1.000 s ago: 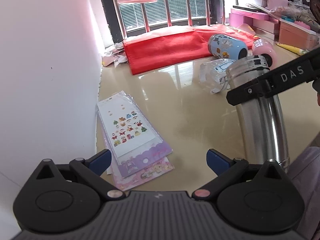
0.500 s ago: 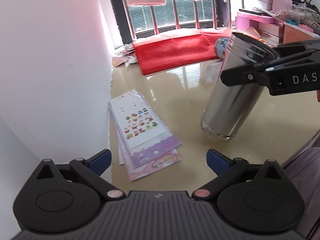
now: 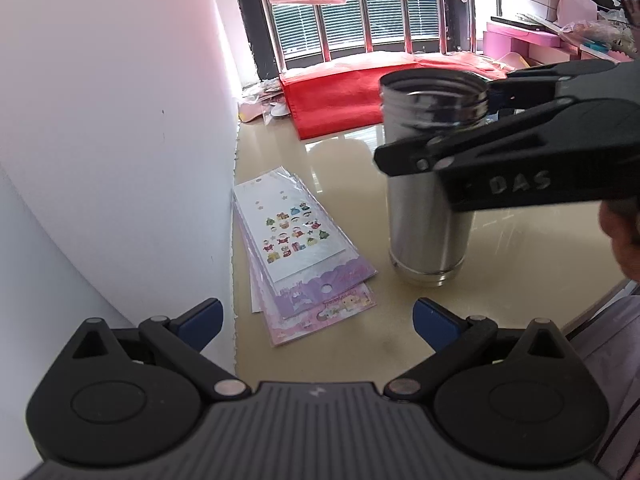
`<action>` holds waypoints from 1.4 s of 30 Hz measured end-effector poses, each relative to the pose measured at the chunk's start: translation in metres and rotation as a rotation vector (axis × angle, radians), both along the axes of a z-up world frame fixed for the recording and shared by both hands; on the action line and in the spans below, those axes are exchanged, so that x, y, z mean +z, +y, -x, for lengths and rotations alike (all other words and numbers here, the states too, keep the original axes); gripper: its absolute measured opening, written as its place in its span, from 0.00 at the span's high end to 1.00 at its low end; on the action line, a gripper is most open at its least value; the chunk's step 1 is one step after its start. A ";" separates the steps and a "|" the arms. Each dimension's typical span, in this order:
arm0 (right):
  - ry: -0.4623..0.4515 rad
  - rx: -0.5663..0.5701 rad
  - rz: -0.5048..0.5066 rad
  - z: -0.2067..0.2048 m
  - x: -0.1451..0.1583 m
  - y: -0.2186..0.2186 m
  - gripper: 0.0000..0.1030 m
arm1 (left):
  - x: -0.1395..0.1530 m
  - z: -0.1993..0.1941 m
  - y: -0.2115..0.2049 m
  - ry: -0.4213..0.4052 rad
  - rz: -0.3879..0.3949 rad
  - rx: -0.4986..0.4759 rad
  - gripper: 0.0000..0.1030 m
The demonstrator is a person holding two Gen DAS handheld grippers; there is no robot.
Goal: Flip cup upright
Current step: 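Rotate the held thermos with the right gripper until its opening faces up, then lower the upright thermos onto the table and open the right gripper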
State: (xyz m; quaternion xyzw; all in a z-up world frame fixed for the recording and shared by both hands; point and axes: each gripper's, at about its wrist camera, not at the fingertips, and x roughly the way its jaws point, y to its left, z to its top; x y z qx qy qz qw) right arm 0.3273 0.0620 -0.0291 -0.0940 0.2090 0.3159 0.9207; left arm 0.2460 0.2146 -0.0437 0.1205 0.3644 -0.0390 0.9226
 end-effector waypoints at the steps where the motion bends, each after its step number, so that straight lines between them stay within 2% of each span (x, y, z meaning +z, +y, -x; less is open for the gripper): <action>1: -0.008 0.002 0.003 0.000 -0.002 0.002 0.40 | 0.000 0.001 0.000 -0.001 0.001 0.002 0.00; 7: -0.044 0.000 -0.018 0.006 -0.021 0.001 0.40 | -0.002 0.005 0.004 0.000 0.012 0.012 0.00; 16: -0.060 -0.004 -0.042 0.013 -0.025 -0.004 0.40 | -0.005 0.005 0.006 0.014 0.008 0.021 0.00; 17: -0.050 -0.003 -0.041 0.013 -0.025 -0.004 0.36 | -0.004 0.005 0.006 0.012 0.012 0.020 0.00; 18: -0.042 -0.005 -0.038 0.013 -0.024 -0.005 0.24 | -0.004 0.006 0.006 0.011 0.013 0.020 0.00; 20: -0.049 -0.011 -0.036 0.014 -0.024 -0.006 0.12 | -0.002 0.006 0.005 0.006 0.013 0.021 0.00; 26: -0.055 -0.021 -0.054 0.018 -0.021 -0.015 0.10 | 0.001 0.009 0.000 0.001 0.015 0.029 0.00; 29: -0.058 -0.034 -0.075 0.022 -0.017 -0.024 0.00 | 0.005 0.012 -0.004 -0.009 0.019 0.032 0.00; 35: -0.094 -0.089 -0.103 0.047 -0.001 -0.058 0.00 | 0.020 0.030 -0.019 -0.084 0.081 0.056 0.00; 42: -0.152 -0.191 -0.119 0.102 0.013 -0.123 0.00 | 0.036 0.067 -0.057 -0.199 0.179 0.077 0.00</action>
